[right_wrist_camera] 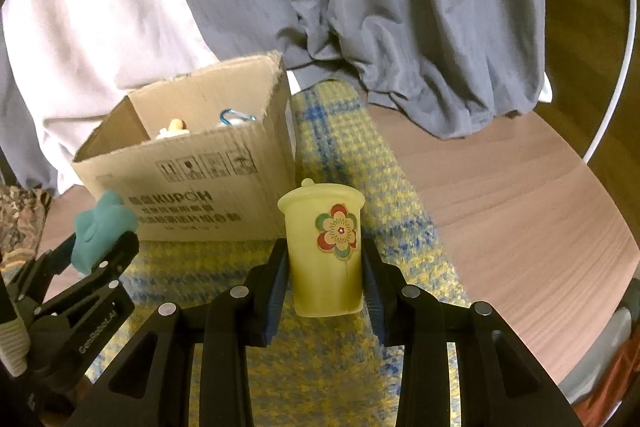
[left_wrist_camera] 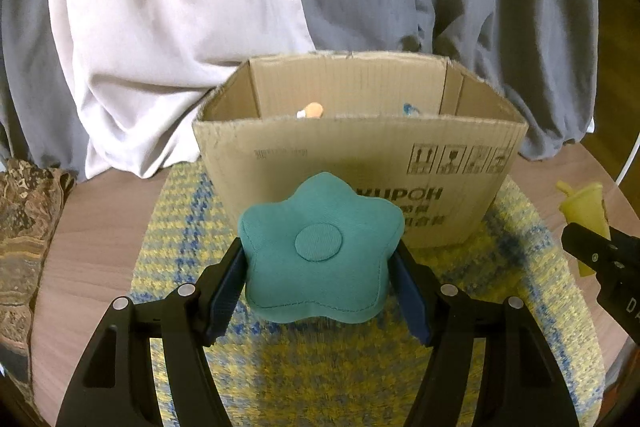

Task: Organize objects
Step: 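Carry the cup and teal star with both tools over the box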

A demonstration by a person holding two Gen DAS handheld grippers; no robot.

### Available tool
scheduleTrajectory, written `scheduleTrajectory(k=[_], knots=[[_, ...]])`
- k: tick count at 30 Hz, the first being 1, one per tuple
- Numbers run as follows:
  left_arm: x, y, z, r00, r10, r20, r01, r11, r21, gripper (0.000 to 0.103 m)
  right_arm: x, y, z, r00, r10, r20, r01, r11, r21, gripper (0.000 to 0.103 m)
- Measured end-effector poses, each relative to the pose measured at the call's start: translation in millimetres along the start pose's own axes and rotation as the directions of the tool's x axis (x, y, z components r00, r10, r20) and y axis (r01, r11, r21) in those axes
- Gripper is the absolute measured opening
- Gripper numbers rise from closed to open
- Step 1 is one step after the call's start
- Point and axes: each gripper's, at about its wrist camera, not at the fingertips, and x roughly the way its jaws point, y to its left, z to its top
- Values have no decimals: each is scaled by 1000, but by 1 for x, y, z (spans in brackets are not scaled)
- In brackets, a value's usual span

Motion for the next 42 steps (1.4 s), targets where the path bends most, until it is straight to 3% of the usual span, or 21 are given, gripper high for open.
scheduleTrajectory(k=[27,42], knots=[[-34,14,56,995,-1,99,1,1000,-1,68,-49,27,49,994,32,107,-24,997,-73,35],[-35,24,88,993,-4,121,5,1000,-2,68,-52,40,84,991,52,127,-40,994,-102,35]])
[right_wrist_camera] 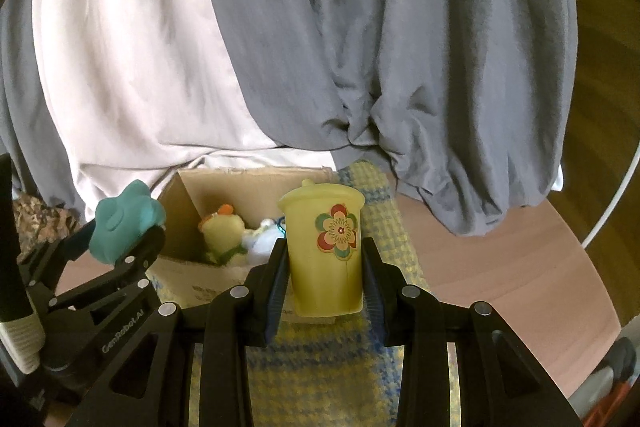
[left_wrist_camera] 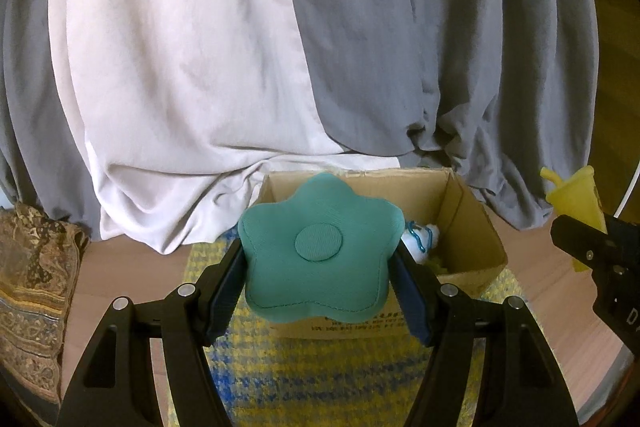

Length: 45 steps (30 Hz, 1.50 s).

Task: Organize objects
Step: 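Carry the cup and teal star with both tools over the box, then open both tools to drop the cup and star into the box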

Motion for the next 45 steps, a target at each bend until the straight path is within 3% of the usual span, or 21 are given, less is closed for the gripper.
scheduleTrajectory(k=[27,40,41,43,45], knots=[[57,22,43,998,9,-70,-9,1000,10,68,69,32,50,995,34,-90,-38,999,-39,35],[77,21,48,993,5,-120,-3,1000,17,73,89,32,61,992,30,-121,-36,998,-45,37],[77,20,47,992,13,-122,-11,1000,22,74,89,32,61,993,28,-118,-33,998,-47,40],[77,18,46,992,23,-124,-20,999,28,75,87,31,61,994,18,-104,-23,999,-47,73],[78,18,45,991,29,-131,-26,999,26,79,82,28,62,997,-1,-75,-2,999,-42,86]])
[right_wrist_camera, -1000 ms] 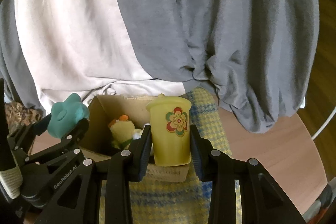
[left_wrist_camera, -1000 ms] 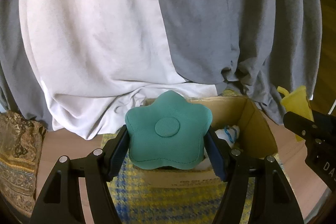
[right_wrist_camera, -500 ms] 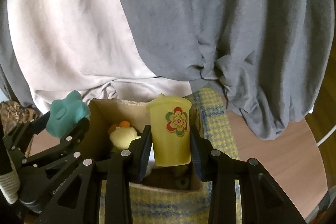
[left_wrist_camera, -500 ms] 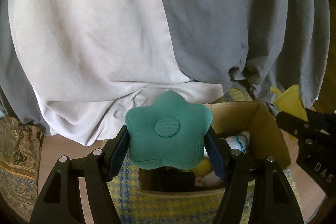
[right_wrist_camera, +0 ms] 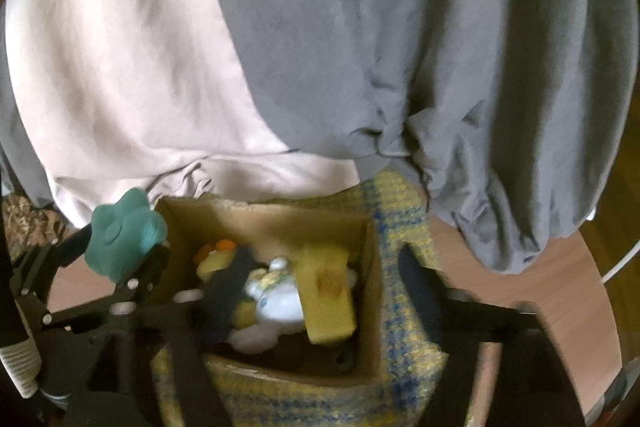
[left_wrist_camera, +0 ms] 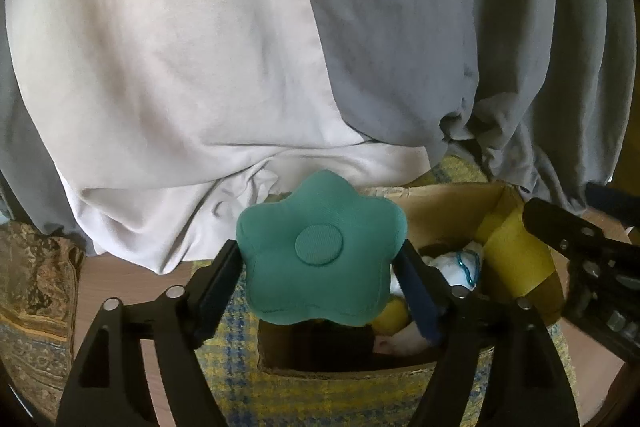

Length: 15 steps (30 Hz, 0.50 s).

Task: Organize objects
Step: 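Open both tools to drop the cup and star into the box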

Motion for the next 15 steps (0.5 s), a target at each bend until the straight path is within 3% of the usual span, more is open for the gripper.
scheduleTrajectory(k=[2,5,15], knots=[[0,-1,-1,1000,8,-1,-8,1000,2,81,-4,-1,1,1000,-3,11,3,1000,0,87],[-2,0,-4,1000,27,4,-27,1000,-1,99,-4,-4,0,1000,-12,0,12,1000,9,92],[-12,-1,-9,999,43,21,-43,999,2,101,-12,-5,-5,1000,-21,-4,21,1000,11,94]])
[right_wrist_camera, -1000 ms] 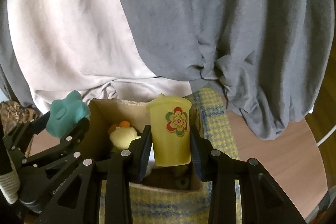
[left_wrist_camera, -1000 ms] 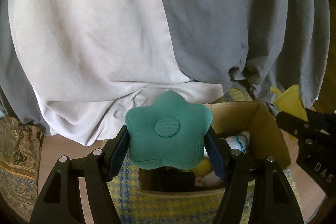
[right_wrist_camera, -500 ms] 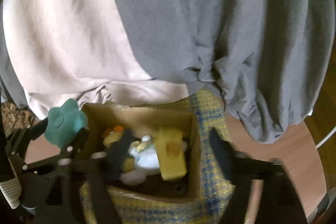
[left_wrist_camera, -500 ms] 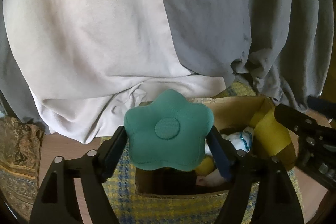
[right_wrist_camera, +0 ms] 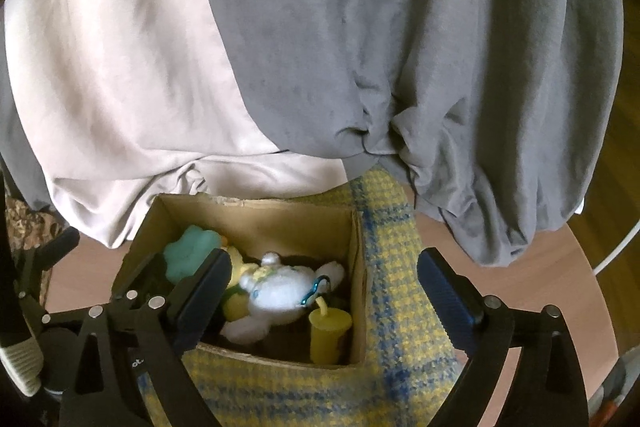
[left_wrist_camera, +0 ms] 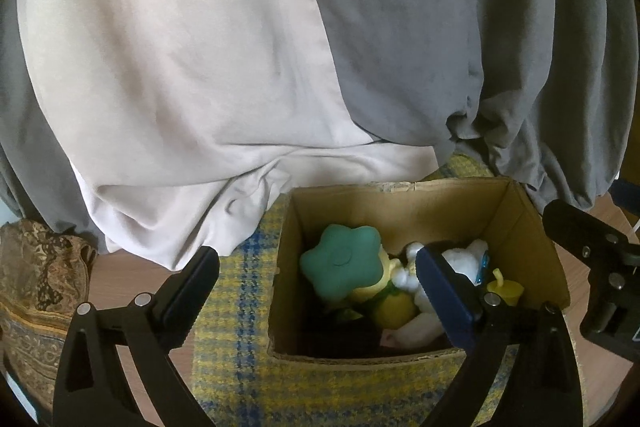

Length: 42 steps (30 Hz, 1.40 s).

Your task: Organize objects

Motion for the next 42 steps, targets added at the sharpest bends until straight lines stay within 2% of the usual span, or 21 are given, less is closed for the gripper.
scheduleTrajectory(k=[14,23,42], knots=[[-22,9,-19,1000,19,11,-19,999,-32,102,-19,0,-20,1000,15,-5,-15,1000,17,94],[-41,7,-42,1000,28,11,-27,999,-44,102,-46,-2,-40,999,-6,34,6,1000,11,94],[-88,-4,-109,1000,24,7,-23,997,-73,102,-99,-15,-112,997,-1,72,-2,1000,30,96]])
